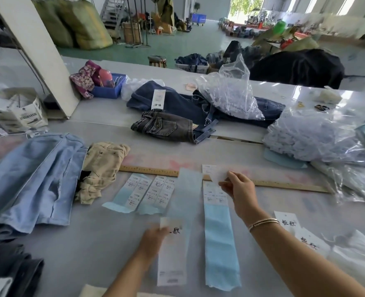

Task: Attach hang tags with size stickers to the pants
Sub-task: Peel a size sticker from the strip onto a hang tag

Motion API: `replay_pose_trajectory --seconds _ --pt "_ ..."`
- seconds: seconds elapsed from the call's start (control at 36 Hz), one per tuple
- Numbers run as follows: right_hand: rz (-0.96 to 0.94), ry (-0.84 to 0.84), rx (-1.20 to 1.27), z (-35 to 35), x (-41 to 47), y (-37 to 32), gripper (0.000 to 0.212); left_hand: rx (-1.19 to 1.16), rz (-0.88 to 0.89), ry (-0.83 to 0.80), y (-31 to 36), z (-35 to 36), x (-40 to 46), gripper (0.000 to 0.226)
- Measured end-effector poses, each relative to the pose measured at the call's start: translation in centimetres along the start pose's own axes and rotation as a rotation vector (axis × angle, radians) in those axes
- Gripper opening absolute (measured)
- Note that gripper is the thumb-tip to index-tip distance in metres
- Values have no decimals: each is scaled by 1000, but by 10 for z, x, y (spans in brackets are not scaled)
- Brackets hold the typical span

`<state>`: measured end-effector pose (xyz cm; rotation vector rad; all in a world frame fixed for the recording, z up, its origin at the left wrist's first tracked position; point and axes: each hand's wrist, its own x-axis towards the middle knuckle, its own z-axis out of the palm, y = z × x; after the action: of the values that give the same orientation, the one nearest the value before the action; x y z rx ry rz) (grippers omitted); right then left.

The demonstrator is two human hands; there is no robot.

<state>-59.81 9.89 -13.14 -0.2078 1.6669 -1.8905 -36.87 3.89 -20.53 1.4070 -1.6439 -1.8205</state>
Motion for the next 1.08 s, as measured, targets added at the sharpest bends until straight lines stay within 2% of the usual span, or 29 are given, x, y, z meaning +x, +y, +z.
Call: replay_pose_trajectory --seconds 0.08,0.17,0.22,0.33,0.42,0.47,0.69,0.78,0.86,1.0,1.08 --pt "-2 -95 100 -23 -49 -6 12 -310 -89 95 15 -11 -14 17" --pt "-82 -184 -6 -39 -102 0 17 -518 -142 -42 31 -13 -39 20" --pt "-257 -242 -206 -48 -140 8 18 -532 -165 -150 36 -9 -63 22" --pt "-807 -463 -679 -63 -196 21 18 -485 -189 -259 39 2 -105 27" --pt "-949 -573 -826 -72 -214 24 26 -454 -188 -291 42 7 -125 26" --pt "-994 -597 -905 -77 -218 23 32 -447 -179 -321 44 9 -134 26" --pt "-1108 -630 -1094 -84 -225 14 31 -464 -171 -362 48 14 -152 28" --pt "-1107 -700 -1198 -87 -228 13 21 -457 -180 -354 48 15 -154 27" --pt "-1062 -723 -1260 -89 -232 13 18 -408 -181 -365 43 18 -157 22" --pt "-1147 -790 -1358 -95 -238 9 16 -243 -153 -400 26 31 -162 19" --pt "-1121 -757 -1477 -109 -243 8 20 -247 -180 -375 19 43 -162 22"
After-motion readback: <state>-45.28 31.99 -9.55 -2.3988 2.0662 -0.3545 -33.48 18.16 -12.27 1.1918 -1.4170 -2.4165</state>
